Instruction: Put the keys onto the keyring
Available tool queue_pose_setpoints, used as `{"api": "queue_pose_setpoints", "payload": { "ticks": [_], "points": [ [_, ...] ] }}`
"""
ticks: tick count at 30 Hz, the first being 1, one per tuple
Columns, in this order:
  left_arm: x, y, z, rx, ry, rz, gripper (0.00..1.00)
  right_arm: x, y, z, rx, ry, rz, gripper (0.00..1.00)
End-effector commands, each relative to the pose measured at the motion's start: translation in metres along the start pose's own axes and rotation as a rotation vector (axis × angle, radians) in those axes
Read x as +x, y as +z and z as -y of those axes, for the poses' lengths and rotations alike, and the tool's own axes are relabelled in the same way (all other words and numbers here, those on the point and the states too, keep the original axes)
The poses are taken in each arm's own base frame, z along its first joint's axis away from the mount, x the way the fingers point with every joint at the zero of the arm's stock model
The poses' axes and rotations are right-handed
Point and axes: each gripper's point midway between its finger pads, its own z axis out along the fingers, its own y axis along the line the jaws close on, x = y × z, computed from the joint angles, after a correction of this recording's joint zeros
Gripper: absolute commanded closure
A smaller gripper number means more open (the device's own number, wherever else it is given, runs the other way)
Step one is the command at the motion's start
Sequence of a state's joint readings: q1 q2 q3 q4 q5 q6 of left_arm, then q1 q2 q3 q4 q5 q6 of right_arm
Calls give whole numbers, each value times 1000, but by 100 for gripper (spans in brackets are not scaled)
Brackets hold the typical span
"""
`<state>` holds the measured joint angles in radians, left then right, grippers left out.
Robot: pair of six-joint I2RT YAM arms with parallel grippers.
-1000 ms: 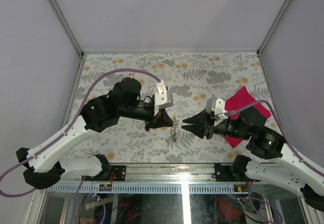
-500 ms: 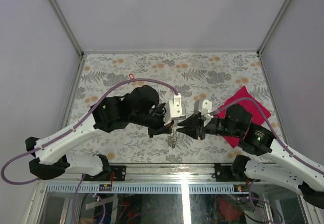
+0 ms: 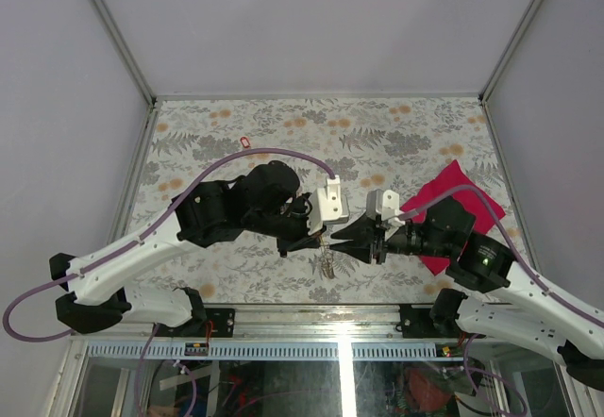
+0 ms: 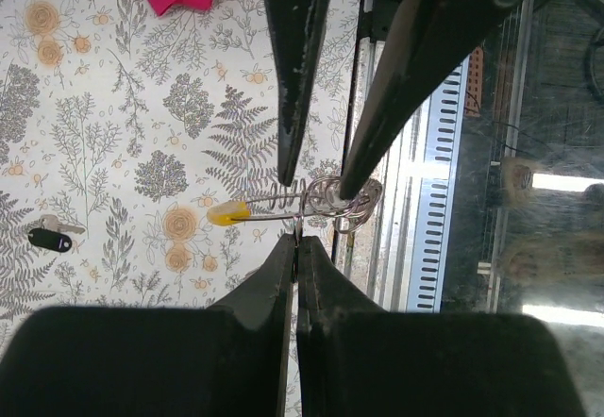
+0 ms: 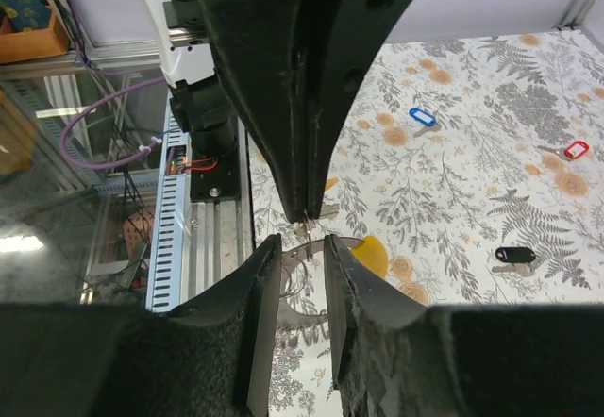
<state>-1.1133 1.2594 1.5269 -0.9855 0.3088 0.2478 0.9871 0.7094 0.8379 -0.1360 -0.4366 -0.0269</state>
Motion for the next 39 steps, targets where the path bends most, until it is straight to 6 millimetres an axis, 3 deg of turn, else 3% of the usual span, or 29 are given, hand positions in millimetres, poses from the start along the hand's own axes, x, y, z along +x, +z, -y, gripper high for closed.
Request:
{"api": "queue_pose_setpoints", "payload": {
  "ticks": [1,9,18,22,27,31,39],
  "points": [
    [-18,-4,-2,-16,39,52,100,-13,3,-7,-47,-21,51,69],
    [-20,-1,0,-1,43,55,100,-2,16,0,-46,-21,17,74],
    [-21,-3,2,-2,43,61,100,0,19,-4,-80,-14,4,100],
    [-23,-5,2,-5,43,76,99,-3,17,-6,-84,-10,7,100],
    [-28,-10,7,3,47,142,84,-22,8,-7,-67,-25,69,100],
    [-29,-12,13,27,56,176,78,-33,3,-10,-67,-33,104,100],
    [-32,-15,17,37,63,227,76,-42,-2,-13,-74,-31,131,100]
  ]
}}
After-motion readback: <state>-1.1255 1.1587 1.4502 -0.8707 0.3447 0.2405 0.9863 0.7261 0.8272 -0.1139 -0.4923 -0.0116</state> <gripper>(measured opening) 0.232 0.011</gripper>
